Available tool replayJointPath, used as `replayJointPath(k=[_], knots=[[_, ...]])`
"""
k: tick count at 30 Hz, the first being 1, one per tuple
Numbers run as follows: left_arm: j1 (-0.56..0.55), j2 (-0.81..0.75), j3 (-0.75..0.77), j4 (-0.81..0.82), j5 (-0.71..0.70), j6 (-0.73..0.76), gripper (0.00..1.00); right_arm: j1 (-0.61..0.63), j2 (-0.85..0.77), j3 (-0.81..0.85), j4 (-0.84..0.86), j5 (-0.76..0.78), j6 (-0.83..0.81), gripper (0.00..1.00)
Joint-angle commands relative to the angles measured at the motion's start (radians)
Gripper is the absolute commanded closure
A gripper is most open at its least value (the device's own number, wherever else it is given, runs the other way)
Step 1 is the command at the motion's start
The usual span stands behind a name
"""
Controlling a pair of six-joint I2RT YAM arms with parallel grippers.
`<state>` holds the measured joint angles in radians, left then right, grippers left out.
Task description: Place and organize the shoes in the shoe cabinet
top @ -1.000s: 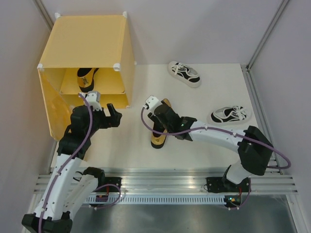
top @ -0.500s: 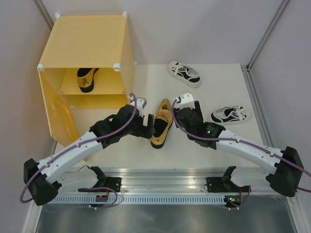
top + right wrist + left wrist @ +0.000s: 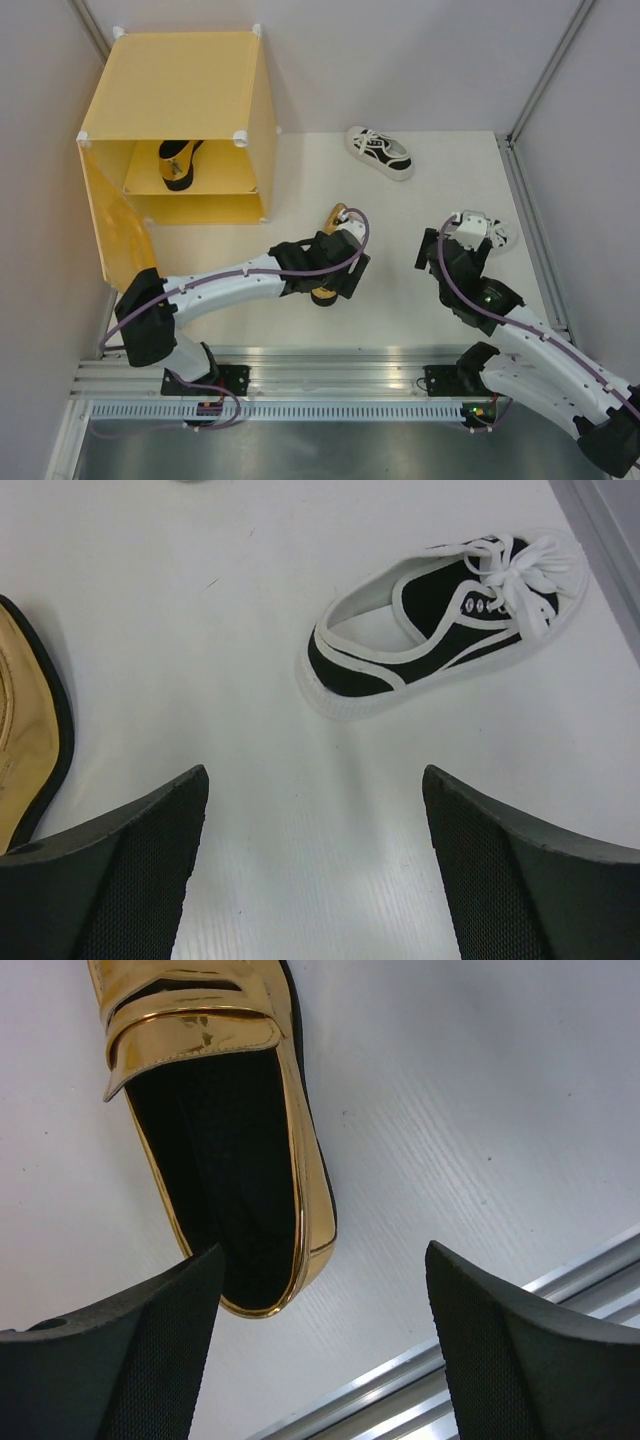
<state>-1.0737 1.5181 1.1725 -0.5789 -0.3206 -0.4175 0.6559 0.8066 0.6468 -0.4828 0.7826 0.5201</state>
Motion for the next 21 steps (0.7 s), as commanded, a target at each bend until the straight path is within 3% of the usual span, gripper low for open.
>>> replayJointPath(k=[1,9,17,21], knots=[[-0.003,0.057,0.059,0.007,-0.037,0.071,0.18,-0.002,-0.040,-0.030,0.000,-0.058,0.057,0.09],[-0.002,0.152,0.092,-0.004,-0.011,0.072,0.34,-0.002,-0.030,-0.032,-0.004,-0.080,0.046,0.09],[0.000,0.226,0.134,-0.075,-0.009,0.046,0.41,-0.002,-0.026,-0.041,0.006,-0.085,0.041,0.09],[0.000,0.223,0.134,-0.088,-0.017,0.040,0.50,-0.002,-0.027,-0.041,0.006,-0.089,0.041,0.09]])
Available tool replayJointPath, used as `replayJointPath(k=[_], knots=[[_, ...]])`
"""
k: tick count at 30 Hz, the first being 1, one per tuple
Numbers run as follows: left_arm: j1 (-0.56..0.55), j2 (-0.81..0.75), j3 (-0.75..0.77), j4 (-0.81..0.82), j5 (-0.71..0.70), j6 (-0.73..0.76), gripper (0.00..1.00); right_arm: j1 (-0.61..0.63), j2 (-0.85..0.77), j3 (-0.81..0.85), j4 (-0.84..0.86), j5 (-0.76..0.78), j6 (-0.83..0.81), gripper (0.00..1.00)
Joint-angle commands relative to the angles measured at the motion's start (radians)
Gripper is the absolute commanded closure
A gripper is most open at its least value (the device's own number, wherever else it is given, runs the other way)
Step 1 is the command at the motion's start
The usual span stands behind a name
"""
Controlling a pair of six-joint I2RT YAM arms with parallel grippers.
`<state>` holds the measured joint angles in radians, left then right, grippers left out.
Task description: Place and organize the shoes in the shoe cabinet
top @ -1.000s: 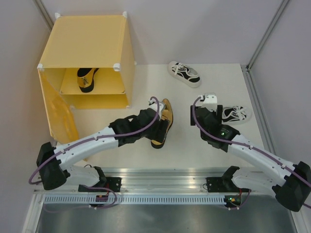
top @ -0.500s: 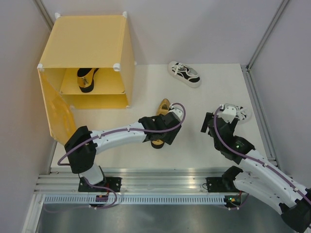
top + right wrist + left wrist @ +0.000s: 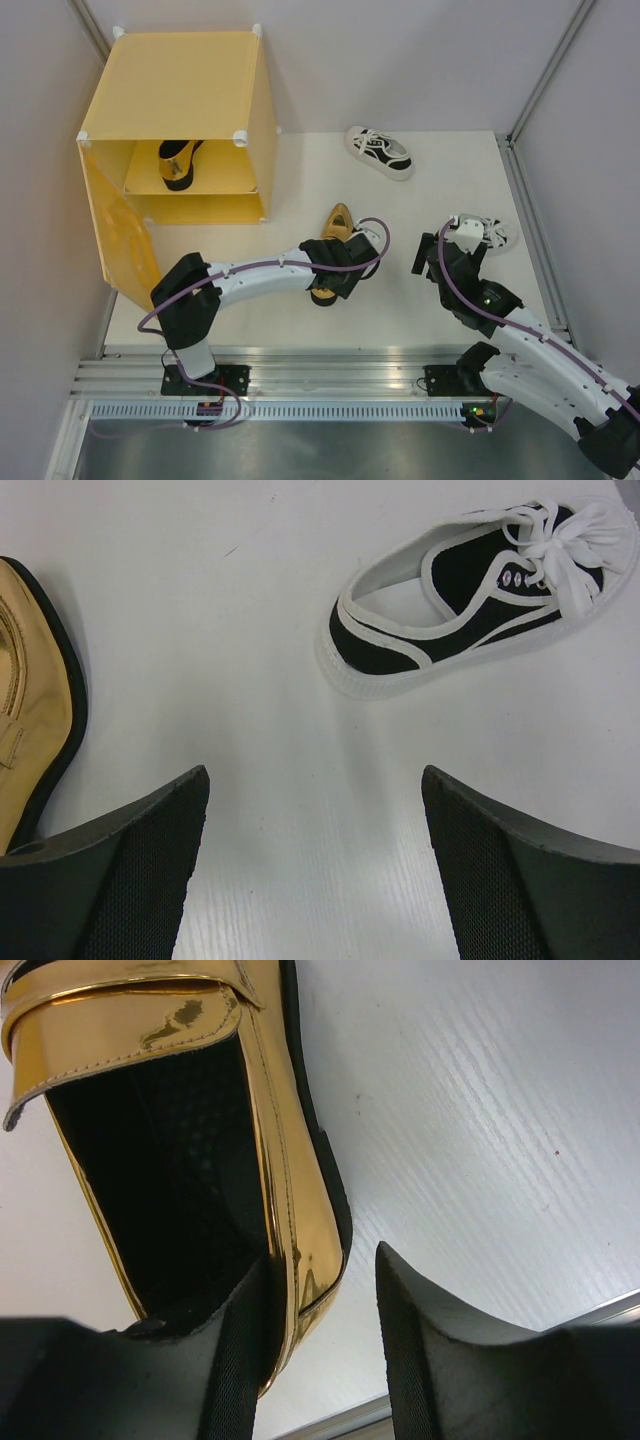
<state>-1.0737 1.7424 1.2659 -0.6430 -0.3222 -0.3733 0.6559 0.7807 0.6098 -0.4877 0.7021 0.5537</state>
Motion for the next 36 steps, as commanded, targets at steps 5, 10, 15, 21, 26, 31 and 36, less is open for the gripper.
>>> replayJointPath(k=[5,10,15,21,26,31,36], knots=[[0.000,0.002,0.030,-0.032,-0.014,-0.009,0.55,-0.002,0.003,-0.004,0.017,-0.015,0.005,0.09],[0.003,0.011,0.018,-0.046,-0.017,-0.009,0.59,-0.002,0.002,-0.008,0.018,-0.016,0.003,0.10],[0.020,0.011,0.016,-0.064,-0.005,-0.009,0.66,-0.002,-0.006,-0.015,0.021,-0.015,0.005,0.09],[0.052,-0.003,0.020,-0.067,0.026,-0.006,0.89,-0.002,-0.008,-0.015,0.021,-0.018,0.005,0.10],[0.052,-0.055,0.000,-0.067,0.026,0.002,0.98,-0.002,-0.014,-0.019,0.024,-0.018,0.003,0.10],[0.052,-0.145,-0.019,-0.129,0.009,0.004,0.98,-0.002,-0.014,-0.019,0.024,-0.018,0.003,0.10],[0.052,-0.263,-0.049,-0.167,0.015,-0.022,0.98,-0.001,-0.014,-0.021,0.028,-0.016,0.002,0.10]])
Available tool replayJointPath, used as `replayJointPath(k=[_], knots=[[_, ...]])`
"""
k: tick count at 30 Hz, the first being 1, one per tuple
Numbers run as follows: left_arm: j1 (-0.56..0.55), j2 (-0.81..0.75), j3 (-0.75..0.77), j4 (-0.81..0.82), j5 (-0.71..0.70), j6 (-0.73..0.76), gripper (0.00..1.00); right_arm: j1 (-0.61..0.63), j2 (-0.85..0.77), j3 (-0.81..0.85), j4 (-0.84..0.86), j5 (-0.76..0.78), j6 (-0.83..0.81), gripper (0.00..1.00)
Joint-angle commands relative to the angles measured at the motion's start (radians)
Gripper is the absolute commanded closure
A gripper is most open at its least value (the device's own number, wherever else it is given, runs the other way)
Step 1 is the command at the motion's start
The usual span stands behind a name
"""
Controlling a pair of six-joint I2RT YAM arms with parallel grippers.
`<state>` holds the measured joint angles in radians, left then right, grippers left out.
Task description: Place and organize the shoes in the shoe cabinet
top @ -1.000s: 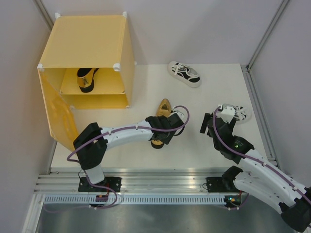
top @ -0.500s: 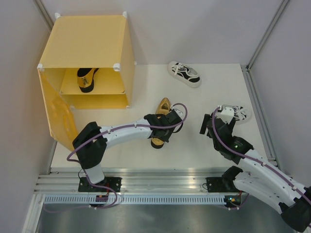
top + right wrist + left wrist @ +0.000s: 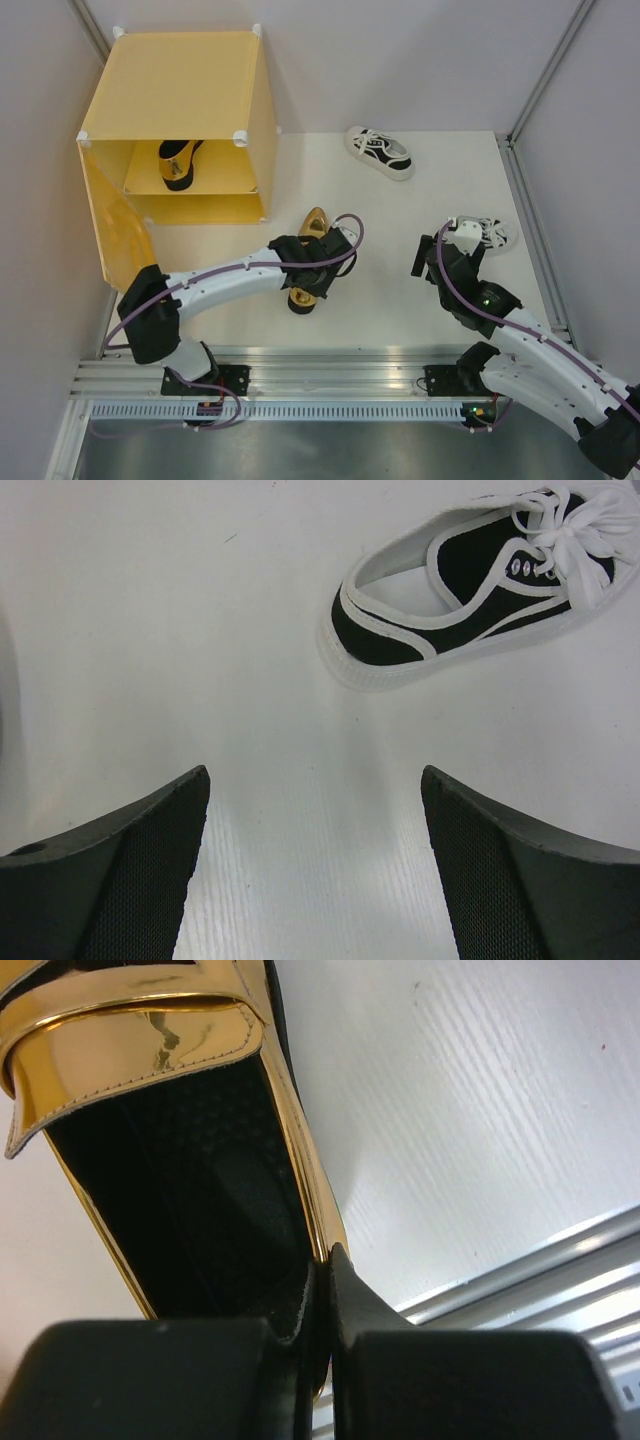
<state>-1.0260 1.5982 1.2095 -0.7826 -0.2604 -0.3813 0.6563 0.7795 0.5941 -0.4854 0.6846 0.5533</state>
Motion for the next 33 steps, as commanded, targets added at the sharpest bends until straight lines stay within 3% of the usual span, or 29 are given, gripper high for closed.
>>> replayJointPath(k=[1,20,33], knots=[[0.004,-0.139,-0.004,-0.046,-0.043,-0.027,0.98,-0.003,-0.011,-0.005,0.025,0.000,0.000,0.10],[0.087,-0.472,-0.044,-0.394,0.032,-0.252,0.98,-0.003,0.009,0.001,0.042,-0.011,-0.003,0.10],[0.115,-0.518,0.079,-0.526,-0.171,-0.315,0.98,-0.003,0.012,0.003,0.044,-0.014,-0.007,0.10]])
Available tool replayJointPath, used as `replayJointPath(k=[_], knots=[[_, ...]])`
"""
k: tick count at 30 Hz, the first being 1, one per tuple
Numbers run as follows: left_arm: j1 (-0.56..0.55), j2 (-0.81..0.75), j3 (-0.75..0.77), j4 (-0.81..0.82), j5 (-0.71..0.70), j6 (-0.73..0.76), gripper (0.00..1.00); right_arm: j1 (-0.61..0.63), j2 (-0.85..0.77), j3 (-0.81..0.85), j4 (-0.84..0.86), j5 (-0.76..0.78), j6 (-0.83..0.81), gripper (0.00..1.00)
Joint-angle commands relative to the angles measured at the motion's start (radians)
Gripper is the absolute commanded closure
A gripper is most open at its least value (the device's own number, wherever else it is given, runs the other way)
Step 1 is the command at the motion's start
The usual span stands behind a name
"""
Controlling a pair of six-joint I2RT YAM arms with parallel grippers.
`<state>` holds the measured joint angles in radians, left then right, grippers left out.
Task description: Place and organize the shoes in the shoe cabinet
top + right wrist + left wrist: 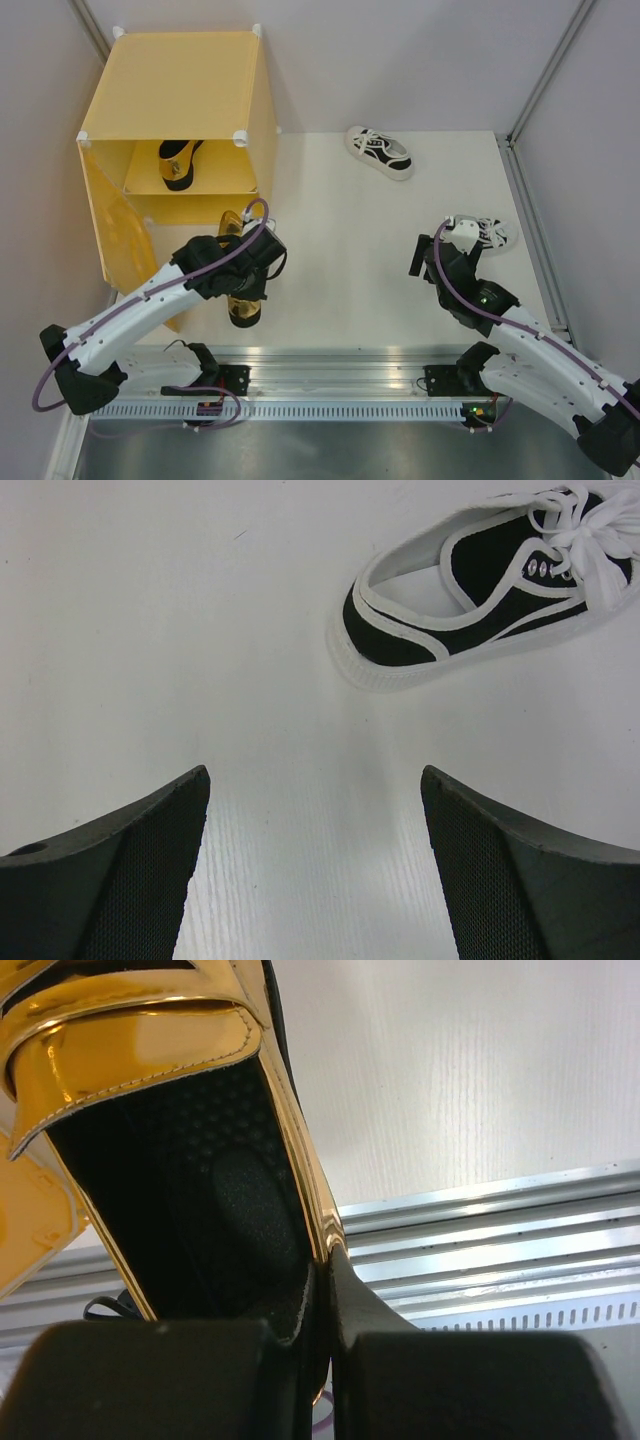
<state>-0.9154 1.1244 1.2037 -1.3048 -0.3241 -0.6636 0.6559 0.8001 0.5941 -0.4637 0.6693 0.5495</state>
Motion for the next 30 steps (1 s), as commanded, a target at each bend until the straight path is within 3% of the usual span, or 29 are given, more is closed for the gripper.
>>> replayJointPath(k=[1,5,10,17,25,30], knots=[[0.003,-0.048,0.100,-0.004,-0.113,-0.031,0.98,-0.002,-0.010,0.001,0.019,0.000,-0.003,0.10],[0.006,-0.049,0.137,-0.007,-0.186,-0.005,0.98,-0.002,-0.021,-0.007,0.023,0.000,0.000,0.10],[0.076,-0.054,0.185,0.114,-0.237,0.166,0.98,-0.002,-0.013,0.001,0.022,-0.002,-0.005,0.10],[0.345,-0.049,0.169,0.420,-0.009,0.548,0.98,-0.002,-0.048,-0.005,0.007,0.001,-0.005,0.10],[0.575,0.046,0.181,0.535,0.238,0.754,0.98,-0.002,-0.078,-0.011,0.000,-0.004,-0.006,0.10],[0.656,0.083,0.175,0.594,0.234,0.814,0.98,-0.002,-0.076,-0.010,0.002,-0.008,-0.008,0.10]])
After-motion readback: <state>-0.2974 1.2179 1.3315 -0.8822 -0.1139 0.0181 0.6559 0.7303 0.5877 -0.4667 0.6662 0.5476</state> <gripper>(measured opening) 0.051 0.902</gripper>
